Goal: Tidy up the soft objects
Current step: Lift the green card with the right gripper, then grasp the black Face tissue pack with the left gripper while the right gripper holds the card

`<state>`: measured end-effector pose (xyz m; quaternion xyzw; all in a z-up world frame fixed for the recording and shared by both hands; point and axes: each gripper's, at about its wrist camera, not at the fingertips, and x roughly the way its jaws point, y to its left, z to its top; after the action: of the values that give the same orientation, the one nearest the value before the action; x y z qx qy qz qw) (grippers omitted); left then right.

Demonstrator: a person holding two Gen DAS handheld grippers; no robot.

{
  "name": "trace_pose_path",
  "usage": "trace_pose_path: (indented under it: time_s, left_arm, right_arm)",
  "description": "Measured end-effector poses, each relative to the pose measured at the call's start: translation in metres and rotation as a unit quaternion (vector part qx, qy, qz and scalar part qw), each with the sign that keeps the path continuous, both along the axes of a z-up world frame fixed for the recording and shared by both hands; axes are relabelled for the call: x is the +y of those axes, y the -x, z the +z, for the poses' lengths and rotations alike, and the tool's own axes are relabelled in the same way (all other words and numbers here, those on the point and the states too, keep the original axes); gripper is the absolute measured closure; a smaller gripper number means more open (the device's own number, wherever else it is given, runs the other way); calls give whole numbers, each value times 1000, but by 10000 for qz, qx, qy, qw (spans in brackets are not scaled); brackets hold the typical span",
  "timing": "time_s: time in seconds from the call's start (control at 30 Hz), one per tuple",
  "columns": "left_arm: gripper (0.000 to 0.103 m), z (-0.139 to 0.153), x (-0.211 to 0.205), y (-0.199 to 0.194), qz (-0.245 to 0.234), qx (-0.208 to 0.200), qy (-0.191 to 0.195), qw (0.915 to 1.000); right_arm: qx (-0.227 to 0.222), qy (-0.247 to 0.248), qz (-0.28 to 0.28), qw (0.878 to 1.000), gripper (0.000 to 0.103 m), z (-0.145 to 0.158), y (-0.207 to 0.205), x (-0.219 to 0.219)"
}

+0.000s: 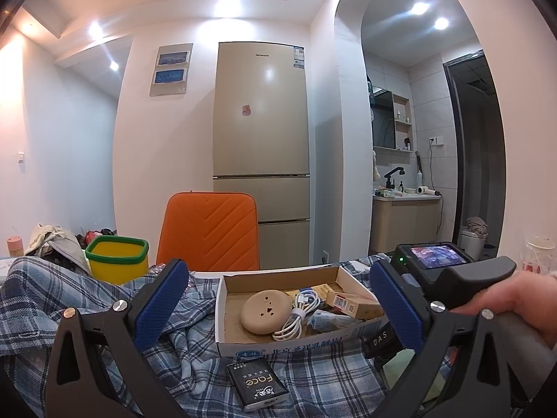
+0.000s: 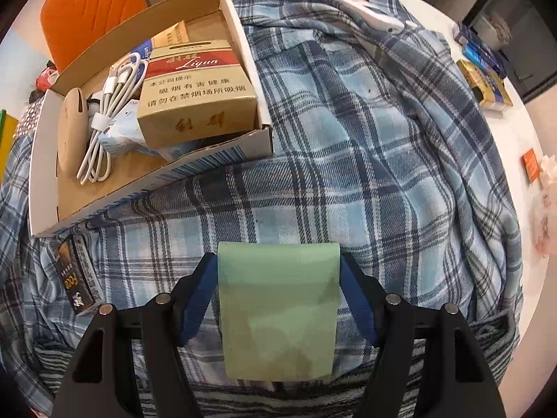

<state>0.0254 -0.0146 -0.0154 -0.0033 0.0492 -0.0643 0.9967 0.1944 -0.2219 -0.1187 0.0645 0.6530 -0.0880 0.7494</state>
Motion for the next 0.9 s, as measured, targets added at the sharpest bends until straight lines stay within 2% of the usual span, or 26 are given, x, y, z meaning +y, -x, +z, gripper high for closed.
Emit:
trace_pose_path:
  time_s: [0.1,0.17,0.3,0.37,0.47,0.6,0.67,0.73,0.83,0.9]
  left_arm:
    - [0,1,6,-3,13,86,5,10000]
    - [0,2,13,-3,143,116,84,9998]
    - [0,3,22,-12,323,281,94,9990]
    - [0,0,24,-18,457,438,117,9979]
    - [0,-6,29,-26,483,690,228,9962]
    - [0,-11,32,-33,547,880,244,9943]
    - [0,-14,31,-38,567,1010,207,9931]
    - [0,-18,31,-45,544,1220,205,9908]
    - [1,-26,34,-56,431,1648,266,9850]
    - [15,-31,34,-62,385,1909,313,9804]
  right_arm:
    - [-259,104,109,9996,32,11,7,2]
    - [-633,172,300,9974,32,26,15,8]
    - [-1559,-319,395,9865,32,62,36,8]
    - [-2342,-361,493,9703,32,84,49,9]
    - [-3437,-294,568,9369,32,110,66,6]
    - [-4619,-12,788,8834,32,128,85,7]
    - [-5006,76,855,8614,32,134,96,5]
    - [-5234,136,764,8485,32,136,106,1]
    - [-5417,216,666,8377,32,129,114,0]
    - [-5458,291,759,8340,32,128,117,5]
